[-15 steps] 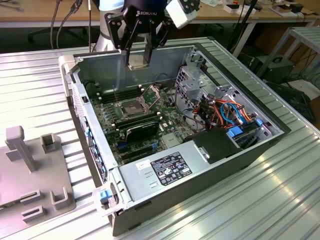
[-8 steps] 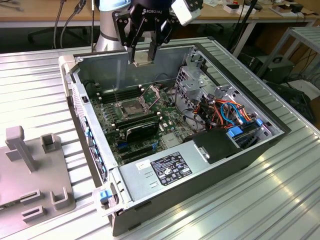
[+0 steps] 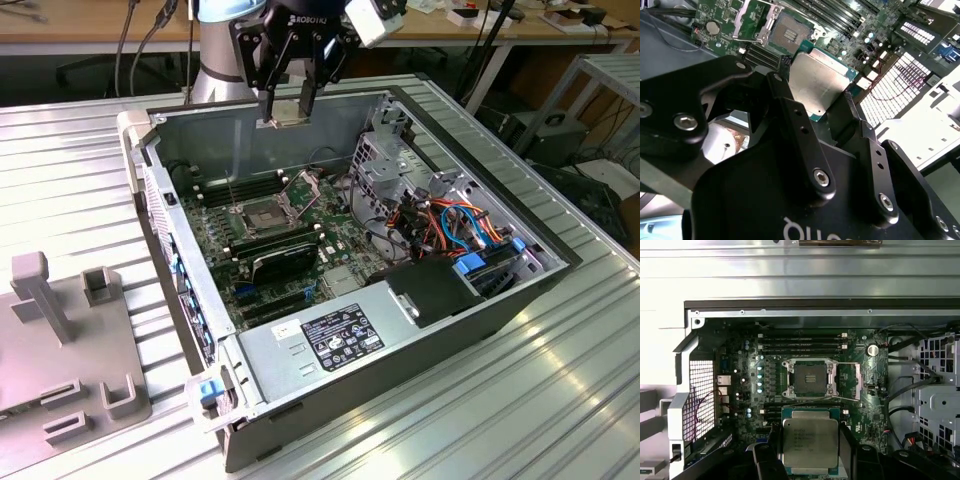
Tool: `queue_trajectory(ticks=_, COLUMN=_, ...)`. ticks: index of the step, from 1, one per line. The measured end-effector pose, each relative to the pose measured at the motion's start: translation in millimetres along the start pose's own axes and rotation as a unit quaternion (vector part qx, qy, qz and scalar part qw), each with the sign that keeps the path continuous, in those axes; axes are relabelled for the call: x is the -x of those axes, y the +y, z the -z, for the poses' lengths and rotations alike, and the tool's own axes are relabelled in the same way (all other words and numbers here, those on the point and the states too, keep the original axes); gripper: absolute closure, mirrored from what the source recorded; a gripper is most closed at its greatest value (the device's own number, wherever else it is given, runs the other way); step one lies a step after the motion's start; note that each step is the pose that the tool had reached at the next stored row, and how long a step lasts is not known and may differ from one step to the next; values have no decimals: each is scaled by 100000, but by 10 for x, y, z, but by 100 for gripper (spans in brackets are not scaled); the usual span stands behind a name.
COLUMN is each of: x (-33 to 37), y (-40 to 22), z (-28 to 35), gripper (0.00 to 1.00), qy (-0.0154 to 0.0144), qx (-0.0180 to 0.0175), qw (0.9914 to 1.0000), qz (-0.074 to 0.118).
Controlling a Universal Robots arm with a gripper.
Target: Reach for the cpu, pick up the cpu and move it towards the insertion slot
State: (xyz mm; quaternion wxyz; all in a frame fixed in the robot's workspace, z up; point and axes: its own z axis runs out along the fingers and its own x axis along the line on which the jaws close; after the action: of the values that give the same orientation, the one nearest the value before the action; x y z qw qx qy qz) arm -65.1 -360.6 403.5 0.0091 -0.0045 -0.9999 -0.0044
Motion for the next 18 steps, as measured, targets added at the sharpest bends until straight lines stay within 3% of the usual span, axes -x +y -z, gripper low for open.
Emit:
queue_trajectory(ticks=14, x=1, y=5, z=-1, gripper=45, qy=-2, qx=-49, qw=100000, qz=2)
queue_trajectory(ticks=17, x=22, y=108, z=-17, gripper=45, qy=-4, qx=-46, qw=100000, qz=1)
queue_trajectory(ticks=18, x=22, y=109, z=-25, gripper=45, qy=-11, qx=-33, qw=100000, qz=7)
